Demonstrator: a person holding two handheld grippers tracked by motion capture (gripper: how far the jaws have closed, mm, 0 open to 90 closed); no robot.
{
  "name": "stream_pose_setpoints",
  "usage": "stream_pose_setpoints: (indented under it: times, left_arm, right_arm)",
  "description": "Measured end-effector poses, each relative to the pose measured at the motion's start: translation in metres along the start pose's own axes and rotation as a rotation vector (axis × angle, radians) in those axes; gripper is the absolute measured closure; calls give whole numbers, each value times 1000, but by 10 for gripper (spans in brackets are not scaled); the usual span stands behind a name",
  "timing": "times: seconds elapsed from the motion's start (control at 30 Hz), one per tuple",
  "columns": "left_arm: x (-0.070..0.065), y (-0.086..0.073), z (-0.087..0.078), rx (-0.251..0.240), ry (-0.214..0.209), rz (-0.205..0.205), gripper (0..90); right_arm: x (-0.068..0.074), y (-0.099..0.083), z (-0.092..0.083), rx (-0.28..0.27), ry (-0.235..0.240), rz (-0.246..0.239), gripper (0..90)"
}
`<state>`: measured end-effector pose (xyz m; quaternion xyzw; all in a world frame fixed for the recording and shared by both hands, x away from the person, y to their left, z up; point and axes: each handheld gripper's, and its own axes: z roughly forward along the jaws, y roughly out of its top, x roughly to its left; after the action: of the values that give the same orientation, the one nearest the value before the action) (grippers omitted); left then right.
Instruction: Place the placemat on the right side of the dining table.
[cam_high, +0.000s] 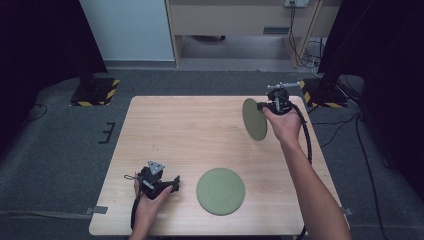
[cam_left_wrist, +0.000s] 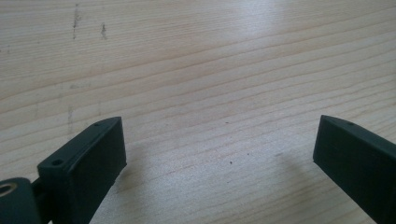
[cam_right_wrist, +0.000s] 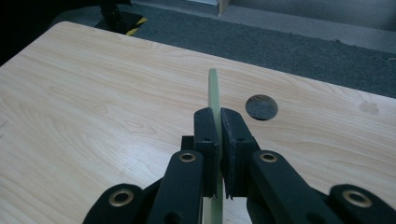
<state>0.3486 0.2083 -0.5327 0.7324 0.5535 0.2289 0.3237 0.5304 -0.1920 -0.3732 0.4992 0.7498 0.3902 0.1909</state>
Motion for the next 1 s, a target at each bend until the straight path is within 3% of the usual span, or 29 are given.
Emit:
stream_pose_setpoints:
  times: [0.43, 1.0]
  left_arm:
    - [0, 0, 3, 11, 3, 7, 24]
    - [2, 1, 6, 15, 11, -2, 26]
  right_arm:
    - [-24, -7, 10, 1, -36, 42, 861]
    - [-37, -6, 19, -3, -49, 68, 861]
